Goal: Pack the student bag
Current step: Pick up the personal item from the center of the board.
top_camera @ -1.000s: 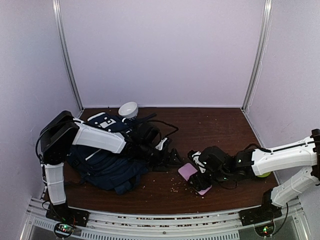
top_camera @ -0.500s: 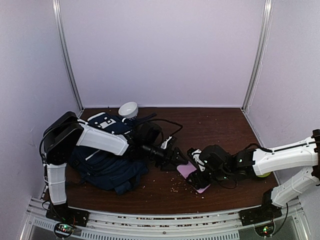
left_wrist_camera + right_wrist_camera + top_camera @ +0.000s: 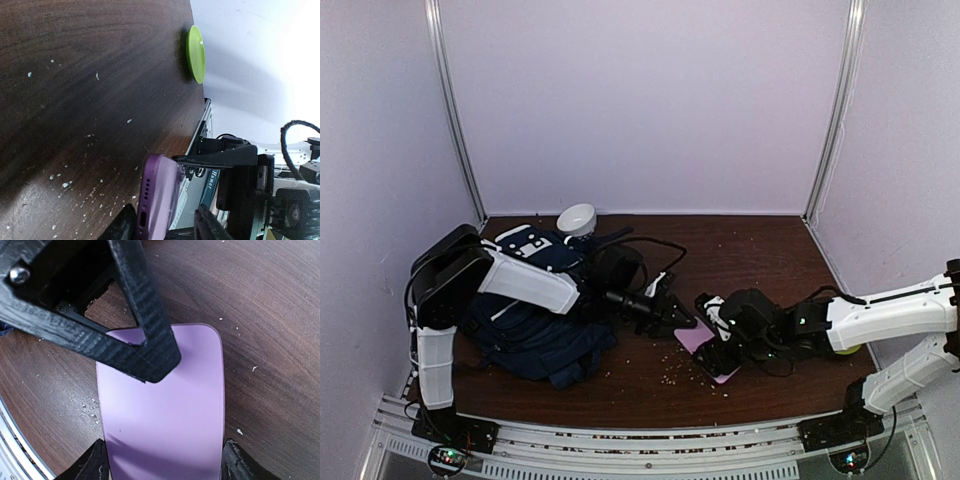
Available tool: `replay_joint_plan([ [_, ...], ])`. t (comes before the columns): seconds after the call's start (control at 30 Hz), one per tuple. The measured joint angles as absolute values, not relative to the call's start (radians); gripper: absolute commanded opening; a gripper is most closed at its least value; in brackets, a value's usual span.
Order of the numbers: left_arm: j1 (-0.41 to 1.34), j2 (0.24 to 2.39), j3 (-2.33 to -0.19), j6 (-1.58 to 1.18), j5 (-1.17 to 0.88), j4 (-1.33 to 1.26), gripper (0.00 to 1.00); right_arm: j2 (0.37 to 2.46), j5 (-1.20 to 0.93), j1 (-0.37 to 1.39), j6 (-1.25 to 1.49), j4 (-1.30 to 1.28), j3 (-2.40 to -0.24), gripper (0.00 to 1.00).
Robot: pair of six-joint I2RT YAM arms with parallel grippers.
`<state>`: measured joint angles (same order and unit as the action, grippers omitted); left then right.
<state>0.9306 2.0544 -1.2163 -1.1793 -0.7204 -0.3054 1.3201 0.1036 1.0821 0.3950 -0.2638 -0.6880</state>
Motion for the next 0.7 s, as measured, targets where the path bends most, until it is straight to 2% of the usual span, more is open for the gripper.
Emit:
replay_joint_plan([
  [0.5,0.939,2.083,-1.198,-1.224,-0.748,-0.398,0.08,1.318,0.118,1.082,0.388,-0.252,-0.703,0.41],
  [0.6,0.938,2.084,-1.194,-1.221,-0.742,-0.426,0.01,1.314,0.106,1.082,0.385,-0.245,-0.706,0.43],
  [0.7,0.936,2.092,-1.188,-1.25,-0.745,-0.445,0.0,1.31,0.114,1.09,0.37,-0.233,-0.726,0.49],
])
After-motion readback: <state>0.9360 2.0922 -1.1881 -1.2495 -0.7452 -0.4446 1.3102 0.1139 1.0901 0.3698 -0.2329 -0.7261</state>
